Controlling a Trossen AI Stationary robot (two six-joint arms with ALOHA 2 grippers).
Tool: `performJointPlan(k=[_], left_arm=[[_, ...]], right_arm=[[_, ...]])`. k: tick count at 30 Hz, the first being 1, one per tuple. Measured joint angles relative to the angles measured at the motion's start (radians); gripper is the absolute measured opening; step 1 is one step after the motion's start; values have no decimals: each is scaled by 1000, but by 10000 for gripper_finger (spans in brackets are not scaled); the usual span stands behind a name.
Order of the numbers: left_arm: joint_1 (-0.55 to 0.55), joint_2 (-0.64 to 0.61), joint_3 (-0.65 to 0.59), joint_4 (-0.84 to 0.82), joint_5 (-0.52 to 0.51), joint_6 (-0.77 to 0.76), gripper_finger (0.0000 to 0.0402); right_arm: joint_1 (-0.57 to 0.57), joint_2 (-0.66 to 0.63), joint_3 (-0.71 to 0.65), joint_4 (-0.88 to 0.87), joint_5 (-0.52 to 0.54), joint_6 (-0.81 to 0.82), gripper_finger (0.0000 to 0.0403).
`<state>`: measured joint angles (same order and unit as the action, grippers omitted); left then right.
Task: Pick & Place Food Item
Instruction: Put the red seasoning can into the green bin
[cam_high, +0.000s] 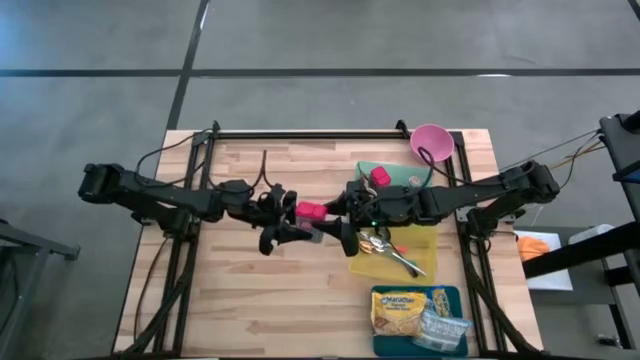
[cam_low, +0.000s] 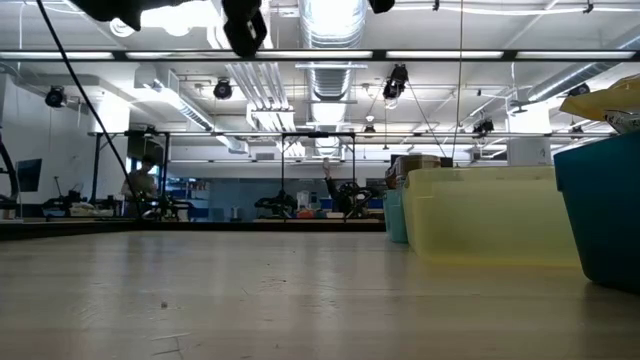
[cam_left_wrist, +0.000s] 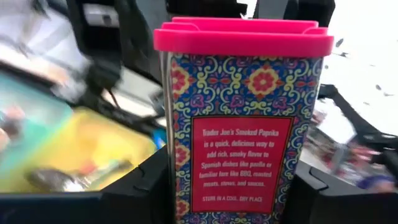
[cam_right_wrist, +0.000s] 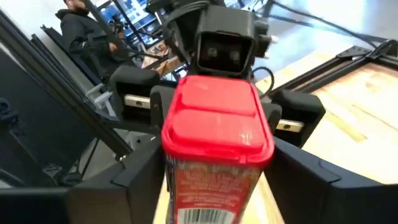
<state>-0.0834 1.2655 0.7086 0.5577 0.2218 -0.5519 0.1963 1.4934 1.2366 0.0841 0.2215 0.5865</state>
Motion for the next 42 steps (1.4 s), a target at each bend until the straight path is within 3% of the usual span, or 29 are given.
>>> performJointPlan(k=[6,15,19,30,42], left_arm=[[0,-2,0,-134,102,-84,192],[0,-2,0,-327,196,-138,192],[0,-2,0,-342,213,-155,192],[3,-2,0,-337,262,-170,192],[11,-2,0,-343,288,-182,192]], right_arm=[[-9,-8,0,-78,-106,64,276],[-42,-8,50,-320,-254,152,282],[-68,-8,53,-304,-267,244,283],[-145,40,53,-293,-502,313,283],[-154,146,51,-115,-639,350,283]])
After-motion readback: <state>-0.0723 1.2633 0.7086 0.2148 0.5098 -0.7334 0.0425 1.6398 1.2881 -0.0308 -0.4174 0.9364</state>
